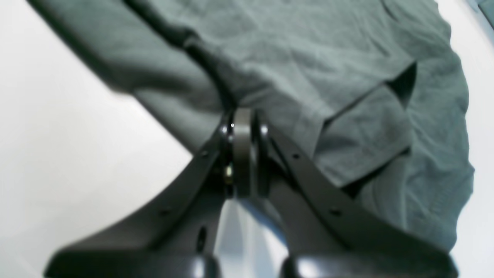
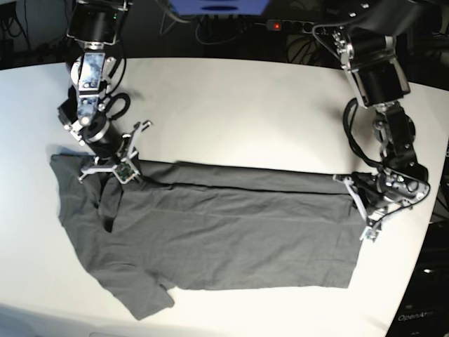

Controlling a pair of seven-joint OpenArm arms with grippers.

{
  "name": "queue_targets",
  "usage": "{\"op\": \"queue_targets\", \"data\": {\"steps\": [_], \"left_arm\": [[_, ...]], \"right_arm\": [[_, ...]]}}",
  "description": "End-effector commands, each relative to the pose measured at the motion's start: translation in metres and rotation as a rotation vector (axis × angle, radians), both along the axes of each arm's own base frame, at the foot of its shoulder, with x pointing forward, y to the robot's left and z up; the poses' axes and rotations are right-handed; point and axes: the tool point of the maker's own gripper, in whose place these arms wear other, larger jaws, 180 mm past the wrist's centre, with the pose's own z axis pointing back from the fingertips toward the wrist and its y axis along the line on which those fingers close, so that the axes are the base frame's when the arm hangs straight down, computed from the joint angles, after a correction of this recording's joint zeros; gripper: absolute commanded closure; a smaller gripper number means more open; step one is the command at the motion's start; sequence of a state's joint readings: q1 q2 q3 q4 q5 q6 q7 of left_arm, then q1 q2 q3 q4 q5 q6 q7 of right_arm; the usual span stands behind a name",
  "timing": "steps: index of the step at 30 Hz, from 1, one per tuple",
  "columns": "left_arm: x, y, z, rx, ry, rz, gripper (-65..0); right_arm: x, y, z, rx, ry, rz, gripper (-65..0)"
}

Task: Fold the T-shirt properly
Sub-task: 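Lower the shirt edge and shift the right gripper along the shoulder, then adjust the right gripper's pinch on the shoulder fabric near the collar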

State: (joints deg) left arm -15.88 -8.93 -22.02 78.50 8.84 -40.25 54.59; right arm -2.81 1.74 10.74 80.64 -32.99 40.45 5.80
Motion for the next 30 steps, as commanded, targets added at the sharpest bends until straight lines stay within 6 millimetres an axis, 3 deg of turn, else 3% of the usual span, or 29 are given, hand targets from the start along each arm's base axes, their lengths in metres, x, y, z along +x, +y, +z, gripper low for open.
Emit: {"op": "queue_targets", "data": {"steps": [1, 11, 17, 27, 30], "left_arm": [[0.013, 0.005, 0.019, 0.011, -0.063, 0.003, -3.3], [0.012, 0.012, 0.021, 0.025, -0.061, 0.008, -3.3], [0.012, 0.011, 0.02, 0.024, -0.058, 0.008, -3.3], [0.005, 0.012, 0.013, 0.024, -0.038, 0.011, -3.3], [0.004, 0.012, 0.012, 0.024, -0.035, 0.011, -3.3]], "right_arm": [[0.011, -0.001, 0.014, 0.011, -0.052, -0.001, -1.3], [0.016, 0.001, 0.004, 0.034, -0.024, -0.004, -1.3], [0.03, 0.002, 0.013, 0.037, -0.051, -0.001, -1.3], [0.042, 0.047, 0.021, 0.017, -0.067, 0.143, -1.3], [0.046, 0.051, 0.02, 0.017, -0.065, 0.157, -1.6]]}}
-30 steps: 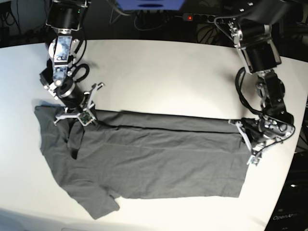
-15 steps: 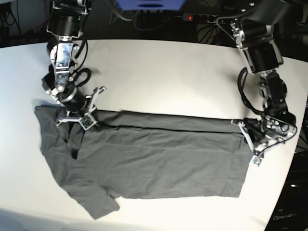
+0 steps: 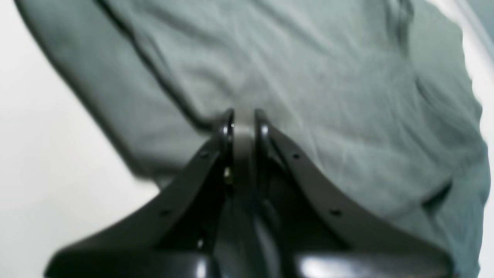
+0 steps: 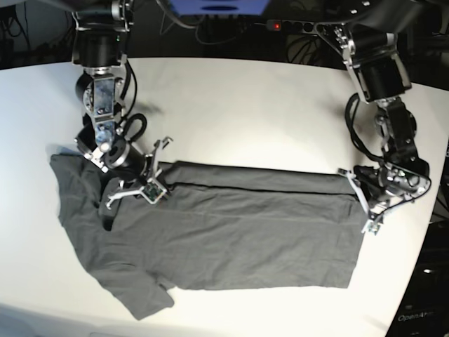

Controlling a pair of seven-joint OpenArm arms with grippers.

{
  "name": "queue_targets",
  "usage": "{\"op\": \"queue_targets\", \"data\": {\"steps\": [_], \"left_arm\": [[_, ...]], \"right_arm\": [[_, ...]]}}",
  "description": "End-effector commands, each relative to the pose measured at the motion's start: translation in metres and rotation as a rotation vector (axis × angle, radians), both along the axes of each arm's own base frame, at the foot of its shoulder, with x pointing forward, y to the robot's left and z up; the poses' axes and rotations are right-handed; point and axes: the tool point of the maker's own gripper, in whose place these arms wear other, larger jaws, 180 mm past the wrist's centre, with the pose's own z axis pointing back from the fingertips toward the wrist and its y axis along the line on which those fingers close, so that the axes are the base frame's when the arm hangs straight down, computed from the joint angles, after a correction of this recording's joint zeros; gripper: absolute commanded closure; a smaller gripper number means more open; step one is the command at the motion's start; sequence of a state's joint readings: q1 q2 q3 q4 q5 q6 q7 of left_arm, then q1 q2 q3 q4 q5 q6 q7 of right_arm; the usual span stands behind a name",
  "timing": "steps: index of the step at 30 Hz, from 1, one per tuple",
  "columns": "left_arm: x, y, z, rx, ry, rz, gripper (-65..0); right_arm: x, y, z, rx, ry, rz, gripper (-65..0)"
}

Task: Fold the T-shirt properly
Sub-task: 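Adjust the right gripper's pinch on the shoulder fabric near the collar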

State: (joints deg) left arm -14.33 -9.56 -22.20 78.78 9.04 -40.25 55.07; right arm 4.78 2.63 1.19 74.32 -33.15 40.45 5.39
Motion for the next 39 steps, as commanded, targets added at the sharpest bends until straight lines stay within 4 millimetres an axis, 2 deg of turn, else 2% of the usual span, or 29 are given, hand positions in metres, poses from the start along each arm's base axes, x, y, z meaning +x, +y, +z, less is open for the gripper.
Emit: {"op": "queue_targets", "data": {"steps": [1, 4, 9, 14, 20, 27, 31, 39], "left_arm": [[0.015, 0.005, 0.02, 0.008, -0.067, 0.003, -3.3], [0.009, 0.005, 0.015, 0.003, -0.057, 0.003, -3.3], [0.009, 0.005, 0.016, 0.003, -0.062, 0.002, -3.3], [0.011, 0.003, 0.017, 0.001, -0.066, -0.001, -3.3], [0.013, 0.001, 0.017, -0.005, -0.068, -0.004, -3.3], [0.012, 0.0, 0.015, -0.008, -0.065, -0.004, -3.3], [0.012, 0.0, 0.016, -0.007, -0.066, -0.004, -3.4], [0.012, 0.0, 0.015, -0.009, -0.066, -0.004, -3.4]], "right_arm": [[0.011, -0.001, 0.016, 0.017, -0.053, -0.003, -1.7], [0.01, -0.01, 0.01, -0.031, -0.041, -0.001, -1.7], [0.001, -0.016, -0.001, -0.091, -0.02, 0.008, -1.5], [-0.005, -0.028, 0.005, -0.135, -0.038, 0.009, -1.6], [-0.007, -0.032, 0.016, -0.197, -0.075, 0.019, -1.5], [-0.02, -0.036, 0.018, -0.247, -0.082, 0.027, -2.0], [-0.018, -0.056, 0.021, -0.253, -0.082, -0.032, -2.2], [-0.019, -0.082, 0.024, -0.258, -0.082, -0.101, -2.3]]}}
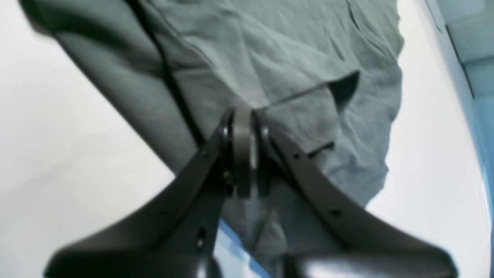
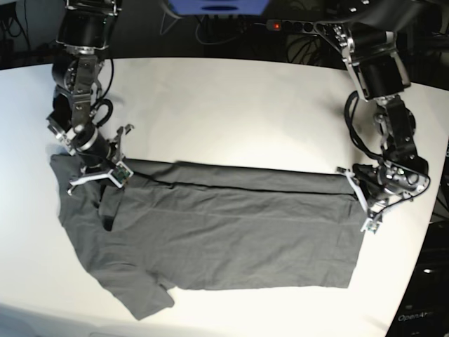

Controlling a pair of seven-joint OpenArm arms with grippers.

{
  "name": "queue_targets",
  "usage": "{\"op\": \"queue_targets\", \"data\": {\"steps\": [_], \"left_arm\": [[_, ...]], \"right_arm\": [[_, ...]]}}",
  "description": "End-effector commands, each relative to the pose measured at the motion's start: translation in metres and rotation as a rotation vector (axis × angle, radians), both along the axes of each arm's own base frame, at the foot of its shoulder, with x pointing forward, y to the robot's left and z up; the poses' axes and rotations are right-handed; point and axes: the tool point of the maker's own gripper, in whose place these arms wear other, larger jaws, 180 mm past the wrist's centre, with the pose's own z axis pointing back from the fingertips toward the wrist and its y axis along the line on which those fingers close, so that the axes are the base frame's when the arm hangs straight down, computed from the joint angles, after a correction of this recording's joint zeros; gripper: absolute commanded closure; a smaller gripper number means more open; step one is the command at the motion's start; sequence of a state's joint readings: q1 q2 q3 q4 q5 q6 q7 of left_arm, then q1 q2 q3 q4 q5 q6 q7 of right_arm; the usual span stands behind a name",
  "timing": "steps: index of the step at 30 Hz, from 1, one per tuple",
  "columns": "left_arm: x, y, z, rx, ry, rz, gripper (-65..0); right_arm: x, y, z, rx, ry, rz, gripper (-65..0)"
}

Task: Fold the T-shirt properly
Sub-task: 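Adjust the right gripper's pinch on the shoulder fabric near the collar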

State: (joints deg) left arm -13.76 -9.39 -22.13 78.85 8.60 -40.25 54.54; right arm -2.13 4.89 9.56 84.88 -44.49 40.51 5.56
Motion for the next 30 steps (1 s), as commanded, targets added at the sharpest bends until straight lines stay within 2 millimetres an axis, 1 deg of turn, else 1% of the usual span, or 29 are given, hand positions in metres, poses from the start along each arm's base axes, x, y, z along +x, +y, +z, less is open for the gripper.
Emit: {"op": "queue_targets", "data": {"steps": [1, 5, 7, 10, 12, 17, 30], "left_arm": [[0.014, 0.003, 0.018, 0.003, -0.063, 0.0, -3.4], [0.014, 0.002, 0.019, 0.002, -0.066, 0.0, -3.4], [0.013, 0.002, 0.017, 0.002, -0.063, 0.0, -3.4], [0.013, 0.002, 0.016, 0.001, -0.059, 0.0, -3.4], [0.013, 0.002, 0.016, 0.001, -0.058, -0.001, -3.4], [0.013, 0.002, 0.016, 0.002, -0.06, -0.002, -3.4], [0.013, 0.003, 0.018, 0.005, -0.063, -0.001, -3.4]], "right_arm": [[0.01, -0.001, 0.017, 0.007, -0.059, 0.005, -2.3], [0.004, 0.0, 0.011, 0.01, -0.044, 0.006, -3.0], [0.002, 0.002, 0.01, 0.015, -0.04, 0.006, -8.1], [0.002, 0.008, 0.009, 0.033, -0.04, 0.004, -19.9], [0.003, 0.01, 0.011, 0.036, -0.046, 0.004, -23.2], [0.003, 0.015, 0.012, 0.047, -0.05, 0.004, -23.9], [0.001, 0.016, 0.007, 0.058, -0.037, 0.002, -23.6]]}}
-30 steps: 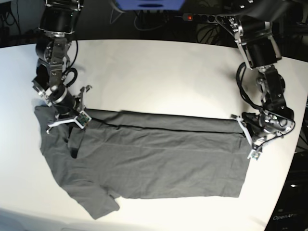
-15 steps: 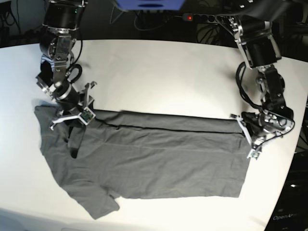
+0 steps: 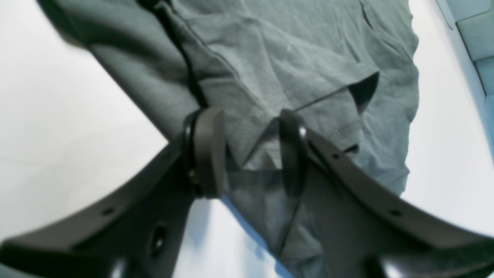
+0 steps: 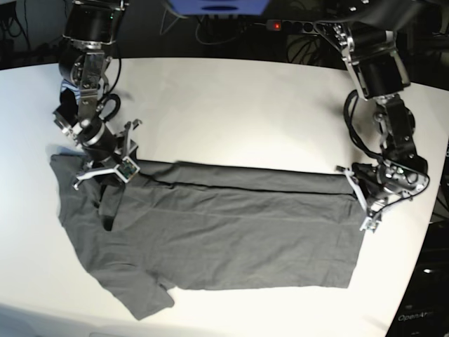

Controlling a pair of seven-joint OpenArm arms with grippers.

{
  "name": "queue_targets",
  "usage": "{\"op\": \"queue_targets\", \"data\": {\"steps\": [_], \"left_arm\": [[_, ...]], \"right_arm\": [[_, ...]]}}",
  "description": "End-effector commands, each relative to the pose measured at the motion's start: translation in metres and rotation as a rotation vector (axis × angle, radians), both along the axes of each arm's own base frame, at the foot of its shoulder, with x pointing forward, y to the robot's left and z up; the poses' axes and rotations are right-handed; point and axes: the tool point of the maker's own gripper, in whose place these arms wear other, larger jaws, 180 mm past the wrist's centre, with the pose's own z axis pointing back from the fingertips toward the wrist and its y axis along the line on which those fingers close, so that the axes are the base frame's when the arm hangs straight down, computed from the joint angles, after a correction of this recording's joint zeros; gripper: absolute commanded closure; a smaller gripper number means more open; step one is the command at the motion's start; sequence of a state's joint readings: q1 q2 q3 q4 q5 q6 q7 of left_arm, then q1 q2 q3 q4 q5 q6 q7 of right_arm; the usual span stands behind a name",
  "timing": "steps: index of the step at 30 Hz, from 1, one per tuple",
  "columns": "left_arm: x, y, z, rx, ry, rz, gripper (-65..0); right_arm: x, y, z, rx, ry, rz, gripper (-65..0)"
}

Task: Fold the T-shirt properly
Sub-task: 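Adjust the right gripper's pinch on the shoulder fabric near the collar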

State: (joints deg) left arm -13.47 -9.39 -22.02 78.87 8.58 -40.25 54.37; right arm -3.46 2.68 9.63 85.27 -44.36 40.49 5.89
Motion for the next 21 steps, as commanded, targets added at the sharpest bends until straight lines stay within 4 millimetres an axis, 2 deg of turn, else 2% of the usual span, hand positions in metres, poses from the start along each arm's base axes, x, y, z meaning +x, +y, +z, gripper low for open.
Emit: {"op": "queue_targets", "data": {"steps": [1, 7, 16, 21], "left_arm": [[0.014, 0.003, 0.019, 0.005, -0.065, 0.001, -3.4], [0.014, 0.005, 0.019, 0.008, -0.065, 0.002, -3.4], [0.014, 0.003, 0.019, 0.005, -0.065, 0.001, -3.4], [0.014, 0.003, 0.019, 0.005, -0.065, 0.001, -3.4]], "right_arm": [[0.008, 0.001, 0.009, 0.02, -0.036, 0.0, -23.6], [0.001, 0.0, -0.012, 0.036, 0.021, -0.005, -23.5], [0.004, 0.002, -0.01, 0.036, 0.017, 0.003, -22.9], [0.006, 0.002, -0.007, 0.032, 0.008, 0.005, -13.3]]}}
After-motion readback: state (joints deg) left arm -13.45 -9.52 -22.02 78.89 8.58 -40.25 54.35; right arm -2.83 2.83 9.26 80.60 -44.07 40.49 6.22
